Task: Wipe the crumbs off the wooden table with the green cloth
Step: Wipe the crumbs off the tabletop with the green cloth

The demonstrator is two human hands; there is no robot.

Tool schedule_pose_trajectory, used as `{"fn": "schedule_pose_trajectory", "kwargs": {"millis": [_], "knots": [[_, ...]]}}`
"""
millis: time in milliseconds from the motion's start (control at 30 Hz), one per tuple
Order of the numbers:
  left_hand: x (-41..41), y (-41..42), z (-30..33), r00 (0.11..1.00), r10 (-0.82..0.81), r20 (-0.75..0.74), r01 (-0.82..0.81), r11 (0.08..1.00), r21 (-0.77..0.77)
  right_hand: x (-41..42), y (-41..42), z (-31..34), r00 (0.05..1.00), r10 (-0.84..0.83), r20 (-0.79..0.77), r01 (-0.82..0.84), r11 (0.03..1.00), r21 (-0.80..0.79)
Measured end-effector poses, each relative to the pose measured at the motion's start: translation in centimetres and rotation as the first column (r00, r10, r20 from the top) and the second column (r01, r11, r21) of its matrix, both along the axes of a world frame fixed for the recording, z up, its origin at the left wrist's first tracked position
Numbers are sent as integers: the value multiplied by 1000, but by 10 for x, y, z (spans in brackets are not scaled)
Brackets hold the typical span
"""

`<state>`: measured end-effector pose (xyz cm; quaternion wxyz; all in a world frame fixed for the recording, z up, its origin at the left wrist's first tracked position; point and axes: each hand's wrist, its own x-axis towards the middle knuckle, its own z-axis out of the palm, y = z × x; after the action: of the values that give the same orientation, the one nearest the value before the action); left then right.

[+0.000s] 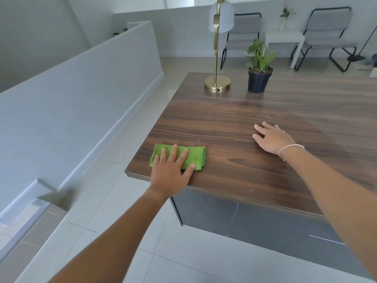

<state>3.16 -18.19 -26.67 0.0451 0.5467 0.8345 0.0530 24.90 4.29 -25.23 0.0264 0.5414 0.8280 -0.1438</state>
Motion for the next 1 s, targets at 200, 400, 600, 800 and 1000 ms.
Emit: {"fn": "schedule_pose_trajectory", "kwargs": {"millis": [200,400,600,800,1000], "knots": [[67,-6,-7,939,-343,27,341,939,51,1,1,-1,1000,0,-5,0,1000,-19],[-41,27,6,989,-140,-43,136,988,-76,2,0,3,1000,4,-5,-4,1000,-30],[-10,95,3,995,-102,2,101,992,-80,3,2,-1,1000,13,-5,-13,1000,-14],[34,38,-5,910,-415,-3,414,908,60,4,3,-1,1000,21,5,-21,1000,-7],[-33,33,5,975,-222,-21,222,975,-29,4,3,0,1000,19,-2,-19,1000,-8]]}}
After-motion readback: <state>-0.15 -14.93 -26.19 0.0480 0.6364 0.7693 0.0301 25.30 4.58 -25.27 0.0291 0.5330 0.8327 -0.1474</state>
